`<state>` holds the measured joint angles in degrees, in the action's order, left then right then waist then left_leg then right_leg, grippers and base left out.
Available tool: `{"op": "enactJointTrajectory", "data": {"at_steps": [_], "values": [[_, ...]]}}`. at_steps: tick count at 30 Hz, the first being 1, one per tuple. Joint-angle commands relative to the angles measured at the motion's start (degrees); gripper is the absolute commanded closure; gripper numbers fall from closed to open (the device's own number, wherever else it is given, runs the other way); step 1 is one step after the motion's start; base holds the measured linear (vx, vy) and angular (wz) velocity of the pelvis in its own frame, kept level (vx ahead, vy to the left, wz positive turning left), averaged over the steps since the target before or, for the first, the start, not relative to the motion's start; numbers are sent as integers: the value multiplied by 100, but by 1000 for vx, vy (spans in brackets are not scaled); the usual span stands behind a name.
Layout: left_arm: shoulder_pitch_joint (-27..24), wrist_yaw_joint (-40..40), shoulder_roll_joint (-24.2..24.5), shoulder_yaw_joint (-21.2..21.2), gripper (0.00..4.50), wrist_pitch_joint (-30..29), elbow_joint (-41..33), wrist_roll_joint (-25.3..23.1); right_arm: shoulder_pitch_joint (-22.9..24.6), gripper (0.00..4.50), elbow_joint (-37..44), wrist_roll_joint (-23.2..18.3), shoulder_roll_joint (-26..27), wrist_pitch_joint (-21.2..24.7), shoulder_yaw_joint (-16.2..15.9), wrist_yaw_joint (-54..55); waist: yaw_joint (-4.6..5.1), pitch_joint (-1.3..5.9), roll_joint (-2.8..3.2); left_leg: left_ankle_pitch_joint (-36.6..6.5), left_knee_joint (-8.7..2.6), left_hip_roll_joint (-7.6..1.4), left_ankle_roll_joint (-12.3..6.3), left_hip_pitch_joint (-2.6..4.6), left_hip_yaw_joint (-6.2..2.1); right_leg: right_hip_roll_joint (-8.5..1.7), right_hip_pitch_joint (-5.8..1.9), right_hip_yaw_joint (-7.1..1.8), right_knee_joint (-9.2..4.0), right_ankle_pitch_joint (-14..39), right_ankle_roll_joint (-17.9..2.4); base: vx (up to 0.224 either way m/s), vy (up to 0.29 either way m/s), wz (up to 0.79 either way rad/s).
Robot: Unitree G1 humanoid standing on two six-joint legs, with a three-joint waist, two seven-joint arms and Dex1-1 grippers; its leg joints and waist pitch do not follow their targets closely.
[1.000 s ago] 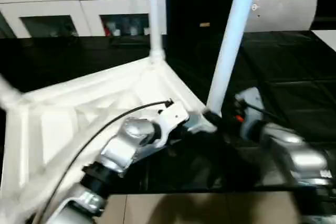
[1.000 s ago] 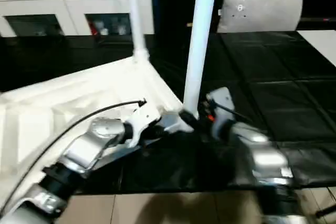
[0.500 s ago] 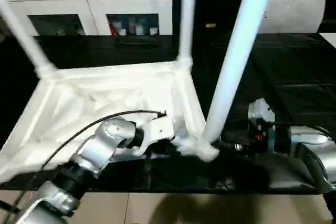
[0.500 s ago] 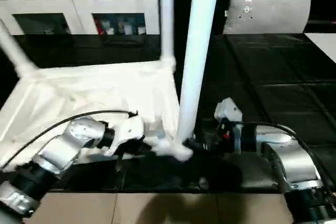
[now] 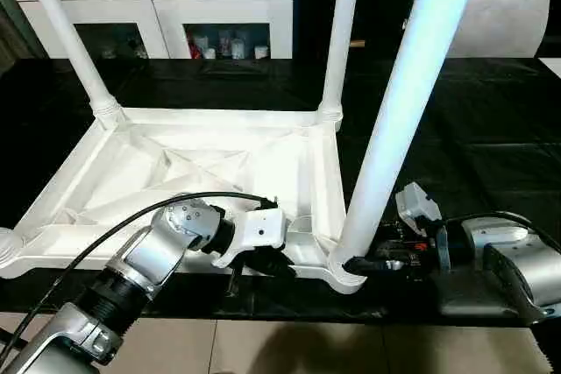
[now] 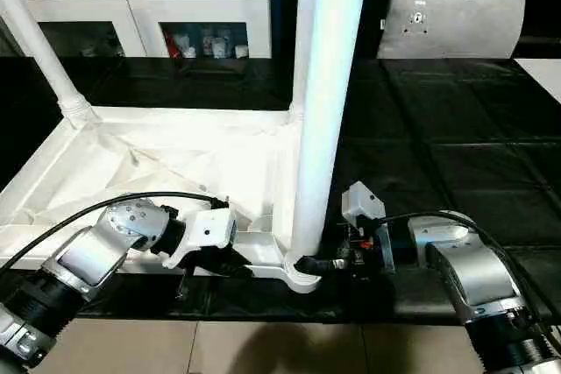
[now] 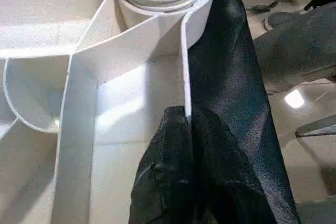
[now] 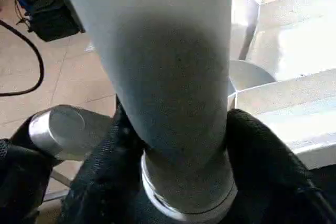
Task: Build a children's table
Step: Rotate leg to tighten
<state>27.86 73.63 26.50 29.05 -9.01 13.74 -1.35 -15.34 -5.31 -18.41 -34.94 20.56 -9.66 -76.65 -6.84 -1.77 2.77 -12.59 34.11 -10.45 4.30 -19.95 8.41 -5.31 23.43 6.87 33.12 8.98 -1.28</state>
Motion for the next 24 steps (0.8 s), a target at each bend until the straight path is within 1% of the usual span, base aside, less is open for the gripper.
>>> {"op": "enactJointTrajectory", "data": {"at_steps": [1, 6, 9, 10, 11, 12, 13, 14, 15, 16, 17, 18, 19, 20, 21, 22, 23, 24], "values": [[82, 235, 11, 250, 450, 107, 26, -104, -53, 242, -12, -76, -32, -10, -50, -80, 6, 322, -92, -574, -384, -253, -532, -54, 10, -355, -388, -319, -344, 1570, -999, 0, 0, 0], [24, 214, -23, 175, 450, 14, 11, -21, 55, 249, 118, -249, 8, 164, -11, -94, 3, 324, -98, -561, -380, -251, -530, -58, 12, -353, -394, -319, -341, 1563, -991, 0, 0, 0], [-25, -20, -137, 39, 450, -311, -55, 57, 183, 250, 342, -439, 147, 400, 118, 114, 3, 323, -99, -530, -383, -255, -532, -55, 13, -349, -396, -321, -337, 1547, -997, 0, 0, 0], [-25, -20, -137, 39, 450, -311, -55, 57, 183, 250, 342, -439, 147, 400, 118, 114, -12, 323, -102, -530, -380, -255, -531, -60, 11, -358, -394, -320, -339, 1592, -983, 0, 0, 0], [-37, -300, -266, -63, 450, -608, -81, 62, 212, 250, 425, -384, 327, 524, 189, 544, -9, 325, -102, -528, -384, -253, -522, -55, 13, -353, -395, -320, -345, 1597, -975, 0, 0, 0], [-40, -376, -306, -92, 450, -677, -86, 66, 210, 250, 430, -342, 382, 543, 199, 677, -4, 315, -94, -526, -389, -250, -496, -61, 5, -355, -392, -315, -348, 1645, -956, 0, 0, 0], [-46, -501, -371, -139, 450, -791, -95, 73, 207, 250, 438, -272, 472, 573, 214, 896, 17, 305, -100, -557, -397, -247, -460, -60, 14, -349, -387, -319, -360, 1714, -933, 0, 0, 0], [-57, -846, -564, -276, 450, -1106, -115, 102, 170, 250, 430, -67, 760, 695, 263, 1550, 41, 294, -97, -648, -405, -229, -381, -57, 11, -351, -389, -305, -390, 1963, -844, 0, 0, 0], [-60, -919, -607, -305, 450, -1174, -122, 109, 158, 250, 425, -20, 828, 728, 276, 1700, 56, 284, -103, -687, -405, -210, -352, -53, 20, -340, -378, -295, -420, 2119, -780, 0, 0, 0], [-44, -1207, -778, -414, 450, -1455, -129, 121, 84, 251, 367, 74, 1112, 924, 353, 2224, 111, 272, -88, -804, -417, -178, -235, -68, 13, -343, -383, -271, -461, 2553, -593, 0, 0, 0], [-22, -1473, -943, -511, 450, -1728, -128, 127, 8, 251, 295, 164, 1373, 1128, 427, 2714, 128, 265, -98, -853, -424, -172, -201, -51, 8, -332, -376, -250, -496, 2675, -530, 0, 0, 0], [-13, -1570, -1003, -546, 450, -1822, -126, 126, -19, 251, 268, 199, 1466, 1197, 452, 2887, 200, 248, -111, -983, -425, -140, -135, -71, -3, -320, -388, -215, -530, 2934, -385, 0, 0, 0], [54, -2089, -1329, -721, 450, -2186, -58, 83, -158, 252, 97, 418, 1937, 1472, 575, 3780, 242, 252, -102, -993, -429, -139, -82, -84, -10, -320, -407, -214, -515, 2954, -348, 0, 0, 0], [78, -2262, -1438, -778, 450, -2284, -34, 57, -195, 252, 50, 502, 2090, 1547, 619, 4079, 329, 236, -90, -1130, -430, -122, -31, -69, -23, -310, -371, -184, -573, 3119, -262, 0, 0, 0], [122, -2530, -1595, -882, 450, -2384, 36, 34, -250, 252, -54, 617, 2254, 1543, 672, 4423, 398, 249, -83, -1231, -410, -101, -38, -38, -25, -314, -353, -171, -602, 3191, -215, 0, 0, 0], [149, -2698, -1691, -950, 450, -2446, 79, 22, -283, 252, -120, 687, 2349, 1529, 702, 4626, 444, 260, -88, -1250, -403, -96, -93, -41, -25, -316, -351, -172, -620, 3152, -212, 0, 0, 0], [246, -3186, -1979, -1164, 450, -2532, 233, 21, -384, 252, -373, 895, 2571, 1397, 759, 5183, 465, 258, -86, -1227, -404, -95, -121, -57, -24, -313, -350, -177, -620, 3104, -223, 0, 0, 0], [246, -3186, -1979, -1164, 450, -2532, 233, 21, -384, 252, -373, 895, 2571, 1397, 759, 5183, 480, 267, -91, -1166, -382, -76, -164, -55, -10, -302, -341, -168, -631, 3046, -239, 0, 0, 0]]}}
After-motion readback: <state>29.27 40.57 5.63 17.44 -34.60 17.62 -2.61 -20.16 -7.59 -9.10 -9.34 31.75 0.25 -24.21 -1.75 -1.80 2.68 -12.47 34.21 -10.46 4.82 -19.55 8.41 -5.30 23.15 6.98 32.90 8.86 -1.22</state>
